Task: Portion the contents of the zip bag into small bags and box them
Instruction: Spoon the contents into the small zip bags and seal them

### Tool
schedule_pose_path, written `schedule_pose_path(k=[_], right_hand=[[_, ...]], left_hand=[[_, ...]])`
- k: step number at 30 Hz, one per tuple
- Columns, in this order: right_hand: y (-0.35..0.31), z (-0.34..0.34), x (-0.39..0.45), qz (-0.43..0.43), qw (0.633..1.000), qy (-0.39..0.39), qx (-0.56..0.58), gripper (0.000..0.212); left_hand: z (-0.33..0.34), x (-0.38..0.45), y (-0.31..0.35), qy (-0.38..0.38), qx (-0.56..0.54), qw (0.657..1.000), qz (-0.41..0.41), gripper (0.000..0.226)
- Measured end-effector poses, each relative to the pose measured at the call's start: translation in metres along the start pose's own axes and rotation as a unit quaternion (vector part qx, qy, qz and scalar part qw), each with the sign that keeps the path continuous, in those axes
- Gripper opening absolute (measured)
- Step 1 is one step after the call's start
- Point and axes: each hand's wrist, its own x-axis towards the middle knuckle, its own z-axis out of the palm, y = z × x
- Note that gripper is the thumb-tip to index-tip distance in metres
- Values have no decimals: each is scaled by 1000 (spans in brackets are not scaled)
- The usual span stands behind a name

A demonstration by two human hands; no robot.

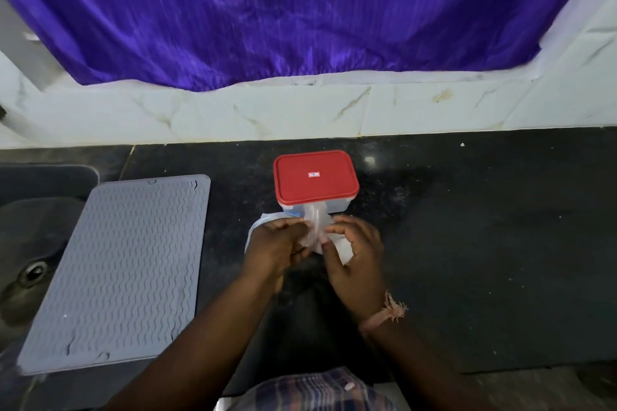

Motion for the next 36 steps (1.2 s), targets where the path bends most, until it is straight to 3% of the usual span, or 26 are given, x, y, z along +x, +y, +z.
schedule_pose_path(k=[5, 8, 14, 18, 20, 22, 25, 29, 33, 36], right_hand=[[-35, 22, 1, 125, 984, -26, 128, 10], [-39, 34, -4, 172, 973, -40, 151, 12], [-43, 27, -4, 259, 943, -55, 200, 4], [-29, 15, 2, 292, 941, -18, 168, 9], [-23, 14, 4, 293, 944, 12, 151, 2], [-20, 15, 6, 257, 961, 18, 104, 8], [-25, 13, 8, 154, 987, -40, 32, 26], [-20, 12, 16, 74, 993, -91, -27, 9], [-15, 21, 24, 182, 978, -87, 44, 19], [-17, 31, 24, 180, 977, -101, 57, 15]], left_hand=[[-14, -3, 7, -18, -9, 1000, -2, 11], [-25, -5, 14, -35, -53, 997, -41, 9], [-33, -7, 9, -40, -16, 997, -67, 14], [-22, -15, 8, 18, 94, 995, 20, 9], [-19, -13, 5, 44, 241, 963, 112, 11], [-15, -12, 2, 62, 382, 907, 167, 6], [-10, -16, -3, 73, 482, 839, 241, 13], [-11, -22, 0, 91, 527, 804, 261, 19], [-18, -20, 3, 92, 575, 771, 258, 18], [-16, -25, 2, 82, 559, 772, 292, 28]])
